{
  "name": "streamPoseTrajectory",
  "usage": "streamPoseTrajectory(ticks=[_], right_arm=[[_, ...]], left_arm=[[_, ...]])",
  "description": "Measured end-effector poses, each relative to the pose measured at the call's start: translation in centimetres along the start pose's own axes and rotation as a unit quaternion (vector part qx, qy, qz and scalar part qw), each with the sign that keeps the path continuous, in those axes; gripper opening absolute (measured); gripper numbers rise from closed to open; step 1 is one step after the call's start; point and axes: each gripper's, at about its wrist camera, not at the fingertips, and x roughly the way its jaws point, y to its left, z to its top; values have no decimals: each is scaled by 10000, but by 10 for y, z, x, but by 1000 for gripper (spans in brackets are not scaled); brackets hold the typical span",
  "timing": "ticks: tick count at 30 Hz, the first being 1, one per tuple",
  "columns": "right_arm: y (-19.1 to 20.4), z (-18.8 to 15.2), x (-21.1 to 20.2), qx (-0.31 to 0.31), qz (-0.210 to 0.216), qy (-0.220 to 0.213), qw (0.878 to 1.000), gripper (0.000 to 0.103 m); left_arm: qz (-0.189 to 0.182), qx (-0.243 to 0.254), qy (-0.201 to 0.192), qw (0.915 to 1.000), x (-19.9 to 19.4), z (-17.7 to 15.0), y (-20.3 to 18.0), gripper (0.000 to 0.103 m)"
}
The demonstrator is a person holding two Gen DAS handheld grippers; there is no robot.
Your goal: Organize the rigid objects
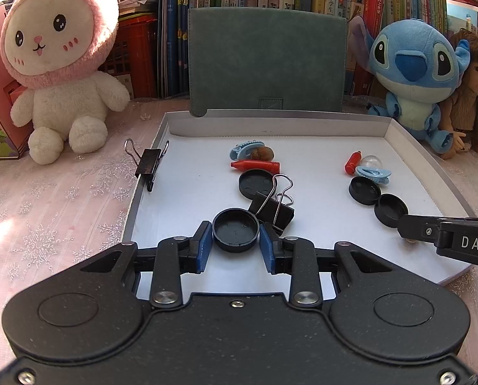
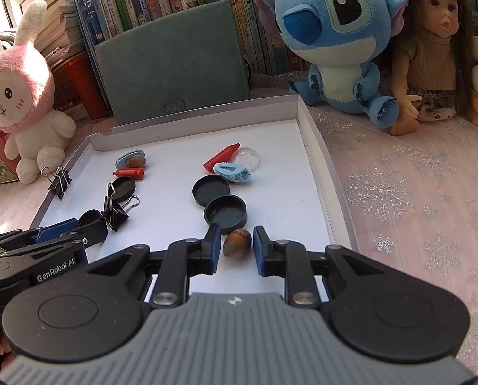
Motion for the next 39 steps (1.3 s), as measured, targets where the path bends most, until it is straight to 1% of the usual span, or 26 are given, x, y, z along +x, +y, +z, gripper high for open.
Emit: streamPoseTrajectory(ticks=[1,2,3,5,7,8,10,13,17,21,24,30,39], right_arm=[[-1,0,-1,10,13,-12,10000,30],[-1,-1,-1,13,24,-17,10000,30],[-1,-1,-2,13,28,-23,10000,33],[-1,-2,-3,-10,29,-39,10000,35],[0,-3,-5,-61,22,-60,10000,38],[0,-3,-5,-82,12,-74,9999,42],[0,-4,-8,-110,4,-103,9999,48],[1,-6,-13,-156,3,-162,9997,49],[4,-7,-20,-318,-32,-253,9992,50],[7,-10,-29,-436,-45,-374,9983,55],[10,-14,-36,-553,-70,-473,9973,60],[11,-21,-52,-707,-76,-652,9953,66],[12,-30,-75,-825,-28,-896,9926,72]], left_arm=[[8,-25,-3,10000,-1,0,0,34],[-1,-53,-10,10000,-1,0,1,39],[-16,-76,-26,10000,-1,-1,2,44],[-10,-48,-68,10000,-2,-3,3,45],[45,8,-75,10000,-4,-4,2,50],[44,5,-66,10000,-5,-5,3,54],[-4,-30,-65,10000,-7,-5,4,56],[-33,-98,-69,9999,-11,-6,6,60],[-54,-72,-121,9999,-19,-9,7,68],[-145,-33,-235,9996,-32,-13,8,77],[-241,-18,-293,9993,-42,-15,8,80],[-327,38,-433,9985,-62,-21,8,82],[-433,76,-565,9974,-87,-30,11,82]])
